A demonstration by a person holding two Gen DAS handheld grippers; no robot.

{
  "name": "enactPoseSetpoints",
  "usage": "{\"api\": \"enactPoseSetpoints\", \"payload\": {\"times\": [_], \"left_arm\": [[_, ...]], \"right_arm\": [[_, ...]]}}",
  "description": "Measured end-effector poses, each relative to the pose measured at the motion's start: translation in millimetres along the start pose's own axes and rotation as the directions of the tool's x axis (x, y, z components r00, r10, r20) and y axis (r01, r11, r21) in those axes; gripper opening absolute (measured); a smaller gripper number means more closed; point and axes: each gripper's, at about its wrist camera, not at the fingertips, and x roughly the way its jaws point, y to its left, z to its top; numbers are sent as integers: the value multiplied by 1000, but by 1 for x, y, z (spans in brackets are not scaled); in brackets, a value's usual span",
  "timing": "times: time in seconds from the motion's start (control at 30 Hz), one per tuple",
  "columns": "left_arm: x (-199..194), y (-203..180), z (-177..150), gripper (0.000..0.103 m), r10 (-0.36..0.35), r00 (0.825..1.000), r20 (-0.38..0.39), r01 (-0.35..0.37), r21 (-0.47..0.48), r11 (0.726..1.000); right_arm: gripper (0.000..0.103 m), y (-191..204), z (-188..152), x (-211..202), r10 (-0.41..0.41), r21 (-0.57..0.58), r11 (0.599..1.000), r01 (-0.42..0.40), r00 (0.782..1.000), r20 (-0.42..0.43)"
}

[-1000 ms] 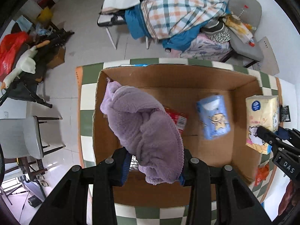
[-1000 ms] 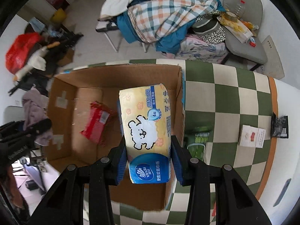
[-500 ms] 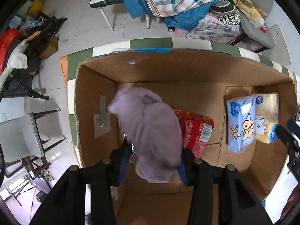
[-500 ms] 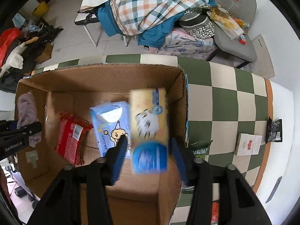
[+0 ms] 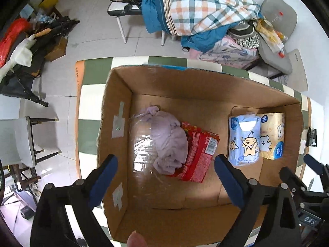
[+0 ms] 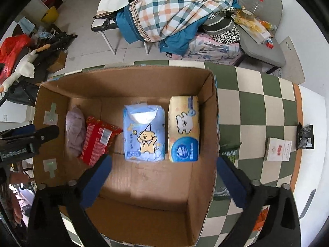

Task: Organize soft objects
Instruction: 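Carry the towel and yellow tissue pack into the box and release both, then move both tools toward the green and orange snack bags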

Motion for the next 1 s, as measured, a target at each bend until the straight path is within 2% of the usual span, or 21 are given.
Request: {"api": "enactPoseSetpoints", "payload": {"times": [0.4,0.57,0.9,1.0], "left_arm": [[-34,-9,-58,96,54,989,139,-53,-6,999],[-57,-3,-90,96,38,980,196,-29,-49,998],[-105,-14,-155,96,51,957,287,-53,0,999],[-124,-17,-169,96,48,945,324,-55,10,998]], "right_arm": [[103,8,-51,-12,0,17,1000,0,1000,24],[103,9,-78,-38,-16,15,1000,14,996,83],[103,6,-142,-99,8,22,1000,-12,982,191],[103,6,-163,-120,9,14,1000,-12,975,221]]}}
